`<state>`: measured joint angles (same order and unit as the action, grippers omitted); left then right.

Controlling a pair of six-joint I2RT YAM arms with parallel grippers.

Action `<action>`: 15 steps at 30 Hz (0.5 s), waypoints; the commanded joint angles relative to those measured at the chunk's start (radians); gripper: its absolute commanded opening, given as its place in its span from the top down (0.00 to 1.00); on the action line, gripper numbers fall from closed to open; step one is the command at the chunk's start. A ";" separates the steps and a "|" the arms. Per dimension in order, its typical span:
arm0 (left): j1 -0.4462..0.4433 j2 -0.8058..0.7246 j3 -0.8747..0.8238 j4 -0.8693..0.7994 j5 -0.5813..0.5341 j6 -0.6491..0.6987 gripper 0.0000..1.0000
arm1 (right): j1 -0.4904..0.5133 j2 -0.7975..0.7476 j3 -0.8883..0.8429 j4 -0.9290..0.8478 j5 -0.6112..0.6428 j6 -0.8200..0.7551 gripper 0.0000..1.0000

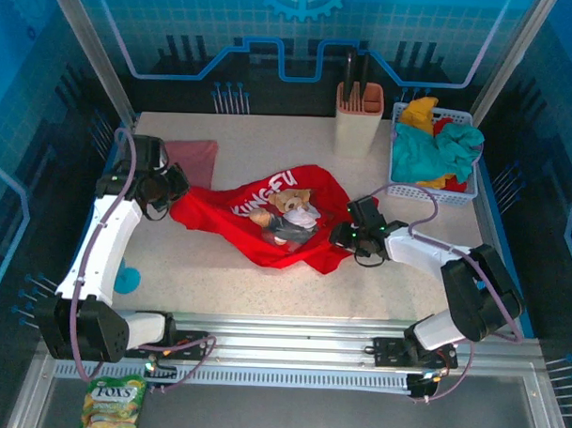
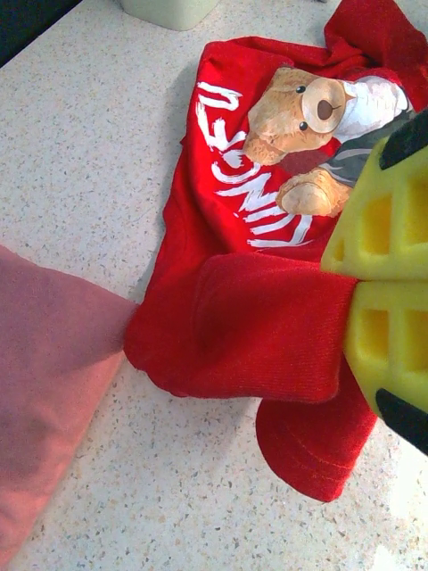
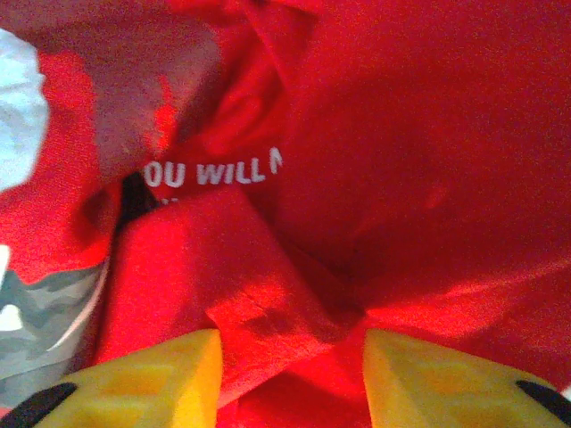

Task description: Fold and stack the t-shirts

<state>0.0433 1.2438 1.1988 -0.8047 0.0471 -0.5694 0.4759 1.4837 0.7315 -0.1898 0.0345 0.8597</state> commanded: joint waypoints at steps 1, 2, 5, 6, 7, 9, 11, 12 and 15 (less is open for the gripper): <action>0.007 -0.030 -0.020 0.003 0.019 0.010 1.00 | -0.008 0.023 0.040 0.035 0.012 0.009 0.58; 0.007 -0.030 -0.021 0.002 0.019 0.011 1.00 | -0.008 0.029 0.043 0.038 0.017 0.009 0.59; 0.007 -0.031 -0.015 -0.004 0.019 0.014 1.00 | -0.005 0.045 0.067 0.002 0.023 0.009 0.54; 0.007 -0.033 -0.012 -0.005 0.020 0.014 1.00 | -0.002 0.046 0.068 -0.004 0.029 0.008 0.48; 0.007 -0.036 -0.011 -0.005 0.020 0.016 1.00 | 0.000 0.047 0.066 -0.008 0.036 0.011 0.48; 0.007 -0.039 -0.009 -0.004 0.019 0.015 1.00 | 0.000 0.051 0.054 0.014 0.039 0.012 0.60; 0.007 -0.040 -0.009 -0.002 0.021 0.013 1.00 | 0.000 0.048 0.049 0.024 0.041 0.013 0.70; 0.007 -0.040 -0.008 -0.003 0.023 0.013 1.00 | 0.001 0.045 0.048 0.026 0.045 0.014 0.73; 0.007 -0.040 -0.015 0.000 0.022 0.014 1.00 | 0.001 0.024 0.054 0.018 0.061 0.002 0.88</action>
<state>0.0433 1.2293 1.1873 -0.8051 0.0498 -0.5694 0.4767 1.5253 0.7753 -0.1707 0.0601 0.8650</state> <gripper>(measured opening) 0.052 0.192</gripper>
